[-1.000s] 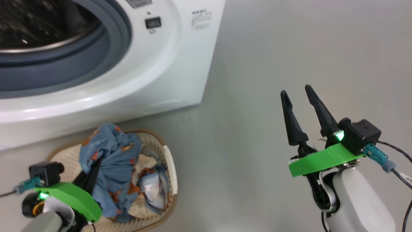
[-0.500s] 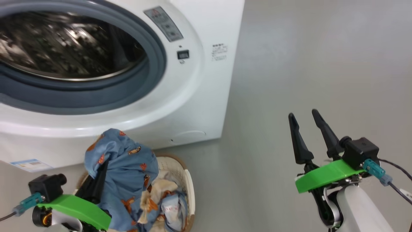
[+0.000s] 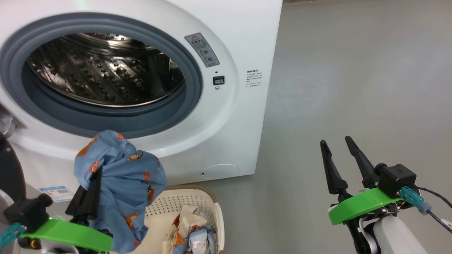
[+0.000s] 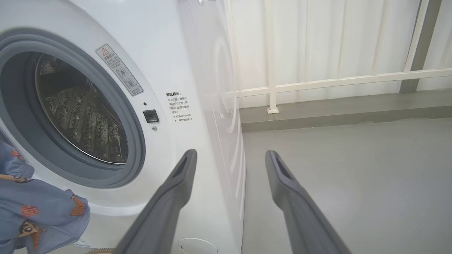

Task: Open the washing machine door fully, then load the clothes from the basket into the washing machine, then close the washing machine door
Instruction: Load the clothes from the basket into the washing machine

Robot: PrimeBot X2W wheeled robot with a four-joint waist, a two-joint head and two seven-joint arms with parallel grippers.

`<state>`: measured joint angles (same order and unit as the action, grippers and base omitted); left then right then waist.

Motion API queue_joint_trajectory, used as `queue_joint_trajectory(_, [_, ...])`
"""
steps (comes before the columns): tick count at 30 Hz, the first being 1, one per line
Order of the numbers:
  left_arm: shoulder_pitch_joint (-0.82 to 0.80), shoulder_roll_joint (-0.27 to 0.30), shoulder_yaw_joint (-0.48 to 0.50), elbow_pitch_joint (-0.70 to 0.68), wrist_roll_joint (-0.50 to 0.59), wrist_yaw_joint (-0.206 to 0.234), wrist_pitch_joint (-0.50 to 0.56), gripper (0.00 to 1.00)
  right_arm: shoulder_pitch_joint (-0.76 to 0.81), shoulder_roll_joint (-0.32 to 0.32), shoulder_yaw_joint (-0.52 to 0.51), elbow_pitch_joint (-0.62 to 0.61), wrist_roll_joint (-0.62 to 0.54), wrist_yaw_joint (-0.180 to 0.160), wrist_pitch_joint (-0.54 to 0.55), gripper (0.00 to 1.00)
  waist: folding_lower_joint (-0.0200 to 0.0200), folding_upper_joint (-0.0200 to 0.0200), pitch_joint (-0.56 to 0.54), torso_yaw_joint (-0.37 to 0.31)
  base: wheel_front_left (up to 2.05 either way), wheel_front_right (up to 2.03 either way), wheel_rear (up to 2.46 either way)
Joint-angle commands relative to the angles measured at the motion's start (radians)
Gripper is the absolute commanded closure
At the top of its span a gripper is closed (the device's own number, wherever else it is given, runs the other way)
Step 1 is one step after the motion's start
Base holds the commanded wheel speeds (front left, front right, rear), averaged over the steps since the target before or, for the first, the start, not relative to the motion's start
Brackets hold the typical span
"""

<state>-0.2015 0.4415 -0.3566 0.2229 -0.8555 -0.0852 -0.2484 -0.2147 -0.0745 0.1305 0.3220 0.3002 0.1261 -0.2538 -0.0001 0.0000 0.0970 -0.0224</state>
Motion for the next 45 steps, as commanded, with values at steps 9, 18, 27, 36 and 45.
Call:
queue_joint_trajectory(9, [0.015, 0.026, 0.06, -0.106, 0.037, 0.035, -0.013, 1.0, 0.0, -0.018, 0.025, -0.034, 0.006, 0.005, -0.008, 0.0, 0.0001, 0.0, 0.003, 0.007, 0.0, 0.0, 0.0])
queue_joint_trajectory(18, [-0.008, 0.031, 0.061, -0.113, 0.049, 0.027, -0.013, 1.0, -0.01, -0.025, 0.032, -0.038, -0.002, 0.005, -0.008, 0.0, 0.0001, 0.0, 0.021, 0.006, 0.0, 0.0, 0.0])
queue_joint_trajectory(27, [-0.15, 0.055, 0.078, -0.045, 0.079, -0.003, -0.013, 1.0, -0.026, -0.018, 0.04, -0.045, -0.02, 0.005, -0.008, 0.0, 0.0001, 0.0, 0.073, -0.017, 0.0, 0.0, 0.0])
queue_joint_trajectory(36, [-0.397, 0.064, 0.074, 0.154, 0.052, -0.034, 0.001, 1.0, -0.047, 0.005, 0.042, -0.065, -0.051, 0.005, -0.008, 0.0, 0.0001, 0.0, 0.164, -0.063, 0.0, 0.0, 0.0])
queue_joint_trajectory(45, [-0.61, 0.112, -0.004, 0.326, 0.022, -0.045, 0.014, 1.0, -0.065, 0.023, 0.037, -0.113, -0.083, 0.005, -0.008, 0.0, 0.0001, 0.0, 0.305, -0.121, 0.0, 0.0, 0.0])
